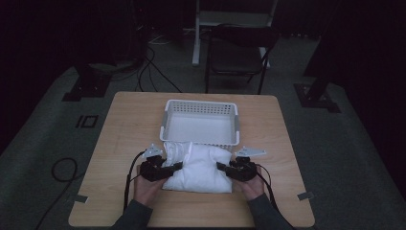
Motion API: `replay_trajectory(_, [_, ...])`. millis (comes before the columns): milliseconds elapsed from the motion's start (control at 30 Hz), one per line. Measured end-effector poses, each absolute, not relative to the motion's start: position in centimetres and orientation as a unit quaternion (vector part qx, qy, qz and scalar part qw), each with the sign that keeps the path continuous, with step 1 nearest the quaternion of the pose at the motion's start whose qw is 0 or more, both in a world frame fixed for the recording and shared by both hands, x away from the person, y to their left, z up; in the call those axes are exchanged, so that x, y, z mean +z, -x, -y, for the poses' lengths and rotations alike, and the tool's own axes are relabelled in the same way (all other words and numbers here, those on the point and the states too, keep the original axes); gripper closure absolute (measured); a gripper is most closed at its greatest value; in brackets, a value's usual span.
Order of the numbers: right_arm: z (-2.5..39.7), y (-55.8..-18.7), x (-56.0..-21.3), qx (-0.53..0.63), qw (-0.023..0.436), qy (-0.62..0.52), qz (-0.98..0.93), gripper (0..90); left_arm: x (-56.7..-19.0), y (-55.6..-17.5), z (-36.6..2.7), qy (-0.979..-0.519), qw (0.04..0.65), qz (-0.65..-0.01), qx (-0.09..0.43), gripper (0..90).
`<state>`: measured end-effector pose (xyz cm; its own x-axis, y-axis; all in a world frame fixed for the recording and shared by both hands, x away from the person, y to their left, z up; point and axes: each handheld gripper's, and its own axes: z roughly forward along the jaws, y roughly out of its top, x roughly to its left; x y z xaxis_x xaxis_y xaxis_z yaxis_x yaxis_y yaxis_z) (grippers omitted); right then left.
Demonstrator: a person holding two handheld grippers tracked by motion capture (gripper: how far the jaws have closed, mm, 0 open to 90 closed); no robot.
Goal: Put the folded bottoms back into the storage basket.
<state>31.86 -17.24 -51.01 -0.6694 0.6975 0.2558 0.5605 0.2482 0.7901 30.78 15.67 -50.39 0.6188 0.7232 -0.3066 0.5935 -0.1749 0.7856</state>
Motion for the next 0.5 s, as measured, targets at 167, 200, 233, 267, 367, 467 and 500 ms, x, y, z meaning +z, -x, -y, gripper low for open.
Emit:
replay_trajectory(167, [17.3, -31.7, -50.7, 0.467, 0.079, -0.398, -0.785, 70.9, -50.0, -30.6, -15.6, -0.762, 0.479, -0.43, 0.072, 54.8])
replay_trajectory(200, [17.3, -31.7, -50.6, 0.467, 0.08, -0.399, -0.785, 70.9, -49.9, -30.6, -15.6, -0.761, 0.48, -0.43, 0.073, 54.9])
replay_trajectory(233, [17.3, -31.6, -50.5, 0.468, 0.081, -0.398, -0.785, 70.9, -49.8, -30.5, -15.6, -0.762, 0.48, -0.429, 0.075, 54.8])
replay_trajectory(267, [17.3, -31.6, -50.5, 0.468, 0.081, -0.397, -0.785, 70.9, -49.7, -30.5, -15.6, -0.761, 0.48, -0.43, 0.075, 54.8])
replay_trajectory(367, [17.3, -31.5, -50.3, 0.47, 0.083, -0.396, -0.785, 70.9, -49.5, -30.4, -15.5, -0.761, 0.482, -0.428, 0.077, 54.8])
replay_trajectory(467, [17.4, -31.5, -50.1, 0.471, 0.086, -0.394, -0.785, 70.9, -49.4, -30.3, -15.5, -0.761, 0.482, -0.428, 0.079, 54.8])
replay_trajectory(500, [17.3, -31.4, -50.0, 0.47, 0.088, -0.394, -0.785, 70.9, -49.3, -30.2, -15.5, -0.761, 0.481, -0.427, 0.083, 54.8])
